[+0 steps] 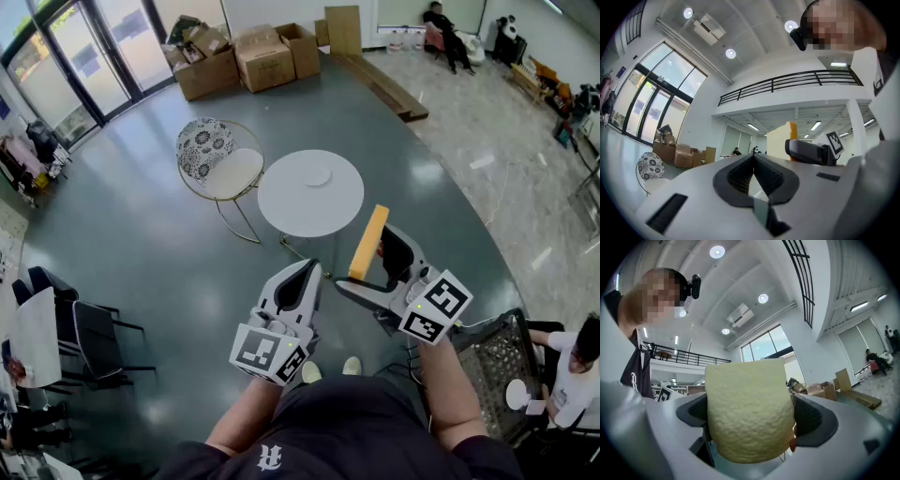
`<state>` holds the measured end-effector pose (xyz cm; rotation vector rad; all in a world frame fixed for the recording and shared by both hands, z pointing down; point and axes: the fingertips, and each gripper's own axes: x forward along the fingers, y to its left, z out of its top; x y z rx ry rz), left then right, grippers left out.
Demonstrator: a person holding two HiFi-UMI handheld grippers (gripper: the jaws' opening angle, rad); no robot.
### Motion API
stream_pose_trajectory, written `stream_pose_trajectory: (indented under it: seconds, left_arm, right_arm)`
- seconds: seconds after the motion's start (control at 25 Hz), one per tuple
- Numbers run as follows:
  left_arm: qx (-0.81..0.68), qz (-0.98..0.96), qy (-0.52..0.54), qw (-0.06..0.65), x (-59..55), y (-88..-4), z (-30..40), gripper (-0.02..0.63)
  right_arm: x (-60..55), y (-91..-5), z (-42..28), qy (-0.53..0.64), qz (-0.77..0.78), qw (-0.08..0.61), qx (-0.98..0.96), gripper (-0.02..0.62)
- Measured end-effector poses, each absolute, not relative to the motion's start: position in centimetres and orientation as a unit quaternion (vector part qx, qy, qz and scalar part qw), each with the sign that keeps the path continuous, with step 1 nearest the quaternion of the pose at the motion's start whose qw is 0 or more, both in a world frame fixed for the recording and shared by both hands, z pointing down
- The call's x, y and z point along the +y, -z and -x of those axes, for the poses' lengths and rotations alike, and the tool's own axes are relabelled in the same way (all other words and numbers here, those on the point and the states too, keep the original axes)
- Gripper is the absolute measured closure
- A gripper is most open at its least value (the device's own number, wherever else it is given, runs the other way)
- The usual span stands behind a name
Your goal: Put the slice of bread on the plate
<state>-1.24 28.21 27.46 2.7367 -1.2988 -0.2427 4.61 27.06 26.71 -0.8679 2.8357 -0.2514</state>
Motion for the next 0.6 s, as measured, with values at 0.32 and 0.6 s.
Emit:
stream_pose_trajectory:
  seconds: [0.32,0.6]
  left_arm:
    - [-0.435,-0.896,0.08,0.048,28.2,-27.0,1.8,0.601]
    - [-0.445,-0.891,0.074,0.05,28.1,-27.3,2.4,0.601]
  right_arm:
    - [27.0,-26.0,-4.1,0.088,0.285,0.084,0.951,0.054]
    - [26.8,-26.2,-4.0,0.115,0.272,0.096,0.95,0.054]
